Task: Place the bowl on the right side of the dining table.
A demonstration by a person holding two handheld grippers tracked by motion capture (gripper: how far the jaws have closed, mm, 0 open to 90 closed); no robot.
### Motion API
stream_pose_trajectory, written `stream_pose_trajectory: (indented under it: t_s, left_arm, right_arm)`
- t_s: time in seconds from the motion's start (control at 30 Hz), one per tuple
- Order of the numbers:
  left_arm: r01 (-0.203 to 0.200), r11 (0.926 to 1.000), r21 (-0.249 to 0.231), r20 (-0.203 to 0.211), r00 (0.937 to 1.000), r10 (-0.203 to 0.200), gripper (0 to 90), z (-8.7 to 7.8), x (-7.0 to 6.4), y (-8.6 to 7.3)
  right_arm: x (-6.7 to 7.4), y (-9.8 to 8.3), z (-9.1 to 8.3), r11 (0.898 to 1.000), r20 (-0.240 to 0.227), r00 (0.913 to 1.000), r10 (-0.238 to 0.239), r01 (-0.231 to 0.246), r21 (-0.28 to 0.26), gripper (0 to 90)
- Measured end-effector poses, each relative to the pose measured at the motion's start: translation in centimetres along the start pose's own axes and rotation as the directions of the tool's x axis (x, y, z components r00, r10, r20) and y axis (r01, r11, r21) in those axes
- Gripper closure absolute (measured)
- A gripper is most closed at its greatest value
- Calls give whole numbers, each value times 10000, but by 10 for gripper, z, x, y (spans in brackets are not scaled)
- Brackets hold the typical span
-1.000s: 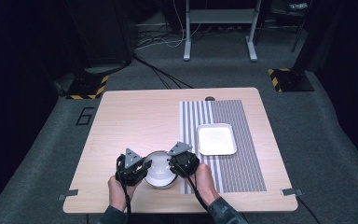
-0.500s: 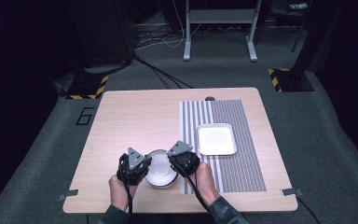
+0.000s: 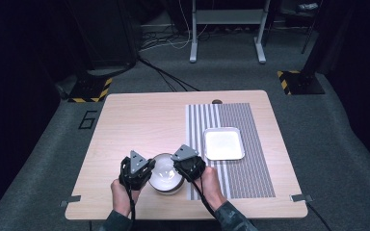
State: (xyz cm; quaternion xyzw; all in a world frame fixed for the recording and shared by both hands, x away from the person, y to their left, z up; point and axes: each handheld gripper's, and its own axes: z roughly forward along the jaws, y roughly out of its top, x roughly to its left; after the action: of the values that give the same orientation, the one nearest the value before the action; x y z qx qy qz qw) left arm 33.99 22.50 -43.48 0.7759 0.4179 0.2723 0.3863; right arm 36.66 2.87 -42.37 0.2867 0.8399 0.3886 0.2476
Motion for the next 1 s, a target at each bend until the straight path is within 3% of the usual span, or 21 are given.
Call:
stream_pose_trajectory:
  t_s: [0.23, 0.5, 1.0]
  left_arm:
    - [20, 9997, -250, 110, 9999, -17, 823, -2, -2, 5]
    - [-263, 9988, -404, 43, 9996, 265, 824, -6, -5, 17]
    - [-523, 9972, -543, 1, 9986, 523, 829, -10, -11, 32]
  right_arm:
    - [-3, 1, -7, 9992, 234, 9997, -74, 83, -383, 833]
    - [-8, 4, -16, 9978, 360, 9994, 5, 19, -658, 831]
    - [-15, 6, -28, 9963, 520, 9986, 73, -28, -856, 832]
